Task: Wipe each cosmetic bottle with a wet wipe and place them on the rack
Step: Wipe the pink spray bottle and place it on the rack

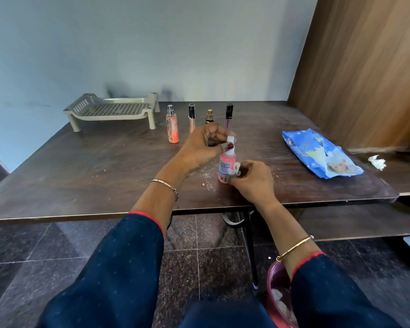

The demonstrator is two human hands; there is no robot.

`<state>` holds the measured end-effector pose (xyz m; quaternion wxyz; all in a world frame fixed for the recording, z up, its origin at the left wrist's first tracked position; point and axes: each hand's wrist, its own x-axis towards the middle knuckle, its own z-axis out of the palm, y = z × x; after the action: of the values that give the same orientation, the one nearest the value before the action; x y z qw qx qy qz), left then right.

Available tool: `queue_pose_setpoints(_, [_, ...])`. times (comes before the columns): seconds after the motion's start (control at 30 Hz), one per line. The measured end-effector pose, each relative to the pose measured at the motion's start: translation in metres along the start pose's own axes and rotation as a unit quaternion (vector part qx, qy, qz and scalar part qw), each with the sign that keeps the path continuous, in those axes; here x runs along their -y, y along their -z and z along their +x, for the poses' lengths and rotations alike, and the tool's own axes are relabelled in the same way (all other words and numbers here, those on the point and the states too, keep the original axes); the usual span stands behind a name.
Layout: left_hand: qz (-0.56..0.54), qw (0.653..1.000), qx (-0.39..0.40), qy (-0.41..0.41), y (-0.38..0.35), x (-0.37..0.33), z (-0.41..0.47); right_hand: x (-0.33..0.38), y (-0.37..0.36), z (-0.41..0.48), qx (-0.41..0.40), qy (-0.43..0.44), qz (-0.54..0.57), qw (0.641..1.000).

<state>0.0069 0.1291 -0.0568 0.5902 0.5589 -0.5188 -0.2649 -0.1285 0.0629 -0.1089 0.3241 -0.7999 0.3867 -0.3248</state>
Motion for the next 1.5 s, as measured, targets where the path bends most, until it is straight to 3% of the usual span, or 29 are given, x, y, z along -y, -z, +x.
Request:
queue_pose_setpoints(0.1, [-0.007, 1.000, 0.008, 0.000, 0.001, 0.000, -0.001, 0.001, 0.004, 0.000, 0.042, -0.022, -0.044, 0.998])
queue_pose_setpoints(0.2, [-0.006, 1.000, 0.009, -0.003, 0.001, 0.000, -0.001, 0.009, 0.010, 0.001, 0.072, 0.001, 0.066, 0.995])
queue_pose_setpoints(0.3, [-0.001, 1.000, 0.004, -0.010, 0.000, 0.001, -0.002, 0.014, 0.012, -0.008, 0.038, -0.006, 0.192, 0.981])
queue_pose_setpoints(0.4, [0.000, 1.000, 0.005, -0.010, 0.000, -0.001, -0.002, 0.010, 0.000, -0.017, -0.034, -0.022, 0.221, 0.974])
queue_pose_setpoints(0.6, [-0.004, 1.000, 0.019, 0.002, 0.000, -0.003, -0.003, 0.010, 0.001, -0.011, -0.040, 0.006, 0.199, 0.979])
queue_pose_setpoints(0.8, [0.006, 0.999, 0.047, 0.017, 0.001, -0.007, -0.002, -0.006, 0.001, -0.010, 0.020, -0.012, 0.046, 0.999])
queue_pose_setpoints(0.9, [0.043, 0.997, 0.057, 0.022, 0.004, -0.010, 0.001, -0.004, 0.005, -0.011, 0.019, -0.008, -0.054, 0.998])
queue_pose_setpoints(1.0, [0.118, 0.993, 0.013, 0.016, 0.002, -0.014, 0.001, 0.005, 0.009, -0.008, -0.005, 0.005, -0.066, 0.998])
queue_pose_setpoints(1.1, [0.183, 0.981, -0.057, 0.000, -0.002, -0.015, -0.001, 0.012, 0.007, -0.006, -0.032, 0.018, 0.000, 0.999])
queue_pose_setpoints(1.2, [0.183, 0.981, -0.070, -0.005, -0.005, -0.014, 0.000, 0.018, 0.007, -0.006, -0.034, 0.030, 0.113, 0.993])
queue_pose_setpoints(1.4, [0.151, 0.988, -0.028, 0.003, 0.008, -0.013, -0.002, 0.008, 0.001, -0.017, 0.087, -0.036, 0.271, 0.958])
queue_pose_setpoints(1.5, [0.141, 0.990, 0.010, 0.014, 0.016, -0.015, -0.004, 0.010, 0.004, -0.013, 0.064, -0.095, 0.382, 0.917])
